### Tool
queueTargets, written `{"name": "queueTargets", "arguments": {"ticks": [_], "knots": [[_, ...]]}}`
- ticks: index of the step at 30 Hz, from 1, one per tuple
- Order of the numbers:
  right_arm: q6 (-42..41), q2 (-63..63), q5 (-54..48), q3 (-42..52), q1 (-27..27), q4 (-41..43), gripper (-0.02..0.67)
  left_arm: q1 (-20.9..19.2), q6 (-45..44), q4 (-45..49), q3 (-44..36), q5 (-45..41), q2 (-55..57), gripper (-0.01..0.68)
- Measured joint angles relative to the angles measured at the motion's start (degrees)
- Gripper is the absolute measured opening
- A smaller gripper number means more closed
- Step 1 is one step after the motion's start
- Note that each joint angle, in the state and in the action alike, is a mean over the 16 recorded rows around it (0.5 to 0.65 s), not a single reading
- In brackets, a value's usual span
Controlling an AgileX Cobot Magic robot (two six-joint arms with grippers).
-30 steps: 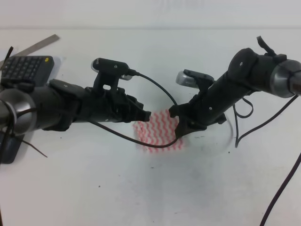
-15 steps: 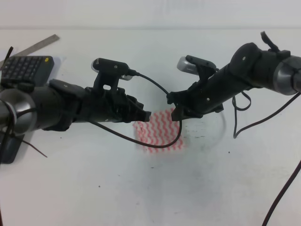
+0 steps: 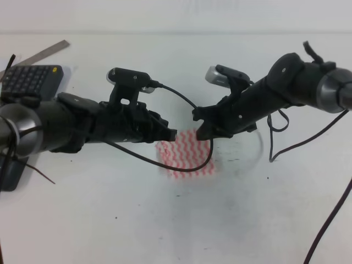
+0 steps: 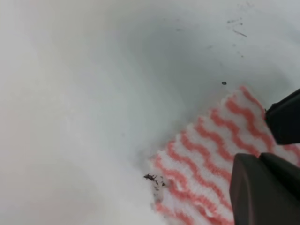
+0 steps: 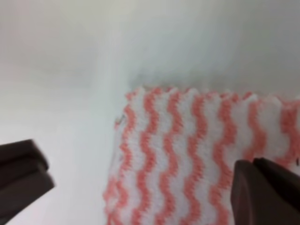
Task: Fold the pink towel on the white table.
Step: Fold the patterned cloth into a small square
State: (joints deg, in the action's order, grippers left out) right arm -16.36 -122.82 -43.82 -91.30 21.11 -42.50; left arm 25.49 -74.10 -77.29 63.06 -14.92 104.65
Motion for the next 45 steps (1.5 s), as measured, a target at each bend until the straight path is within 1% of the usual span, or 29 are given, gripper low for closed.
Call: {"name": "queueTargets", "arguments": {"ticks": [18,34,45], "knots": [[0.6,-2.8,-0.5,-0.7,0.0,-0.1,-0.002,0.0,-0.3,-0.1,0.0,-0.4,0.1,0.000],[8.1,-2.1,-1.6,-0.9,0.2,7.1,-0.002,0.0,-0.7,-0.3,0.0,-0.9,0.1,0.000],[9.9,0.7,-1.8,-0.8,0.2,10.3,-0.002,0.0,-1.3,-0.8,0.0,-1.2,-0.4,0.000]]}}
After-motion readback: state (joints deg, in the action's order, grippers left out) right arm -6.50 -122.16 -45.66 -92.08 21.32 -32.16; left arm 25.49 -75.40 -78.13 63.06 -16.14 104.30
